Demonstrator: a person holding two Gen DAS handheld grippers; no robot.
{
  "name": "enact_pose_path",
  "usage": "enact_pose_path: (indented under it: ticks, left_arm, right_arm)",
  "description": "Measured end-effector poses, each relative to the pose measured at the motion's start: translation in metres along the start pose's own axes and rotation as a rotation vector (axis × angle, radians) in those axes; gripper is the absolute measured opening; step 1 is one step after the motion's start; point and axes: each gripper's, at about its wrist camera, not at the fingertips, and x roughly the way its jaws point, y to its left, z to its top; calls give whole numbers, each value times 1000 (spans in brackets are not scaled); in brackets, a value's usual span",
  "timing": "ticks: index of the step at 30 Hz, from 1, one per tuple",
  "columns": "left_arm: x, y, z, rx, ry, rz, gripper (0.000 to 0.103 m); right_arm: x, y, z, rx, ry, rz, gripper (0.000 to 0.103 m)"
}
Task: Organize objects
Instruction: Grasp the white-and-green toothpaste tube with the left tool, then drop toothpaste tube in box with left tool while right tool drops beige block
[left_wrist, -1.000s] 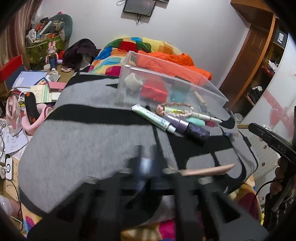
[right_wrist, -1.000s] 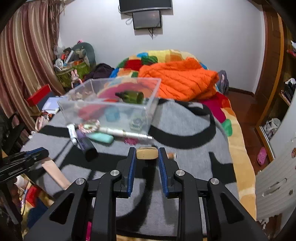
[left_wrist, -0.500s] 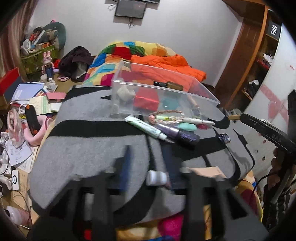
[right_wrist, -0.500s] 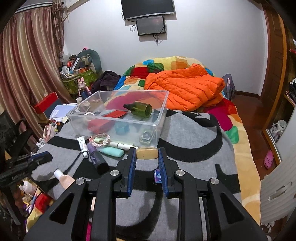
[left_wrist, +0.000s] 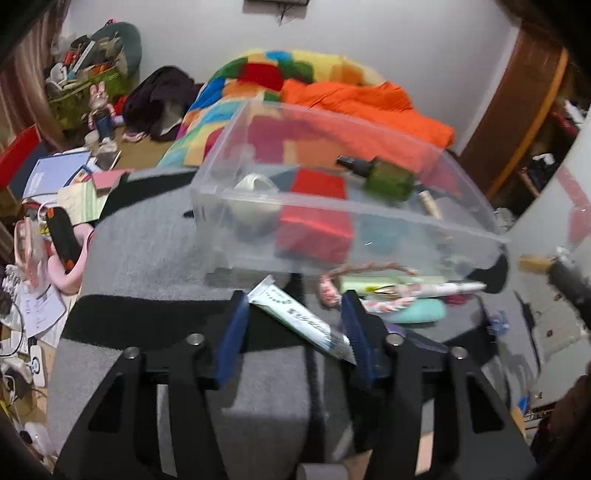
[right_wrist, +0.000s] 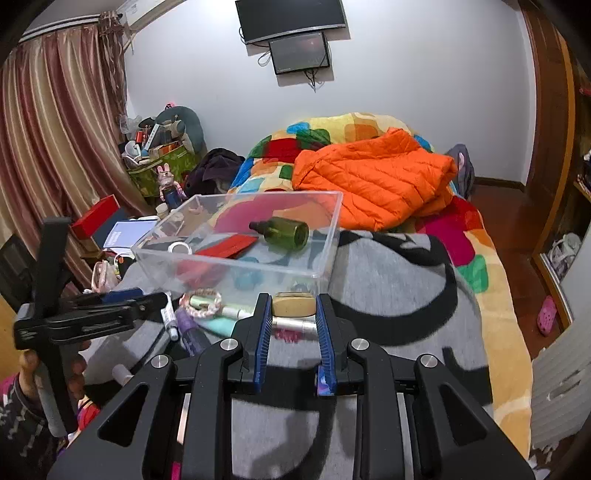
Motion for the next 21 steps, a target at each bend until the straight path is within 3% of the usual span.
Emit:
enact_pose_path:
  ticks: [1, 5, 10, 16, 21]
  left_arm:
    - [7, 1, -2, -2, 19, 20, 40]
    - [12, 8, -9, -25, 28, -15, 33]
    - [2, 7, -19, 54, 35, -26, 14]
    - [-13, 8, -34, 120, -4, 12, 13]
    - [-41, 10, -29, 122, -75, -13, 13]
  right_arm:
    - [2, 1, 3, -4, -4, 6, 22]
    - [10, 9, 16, -25, -20, 17, 22]
    - [23, 17, 36, -55, -39, 36, 22]
    - [53, 24, 53, -73, -13, 38, 22]
    - [83, 26, 55, -89, 50, 18, 22]
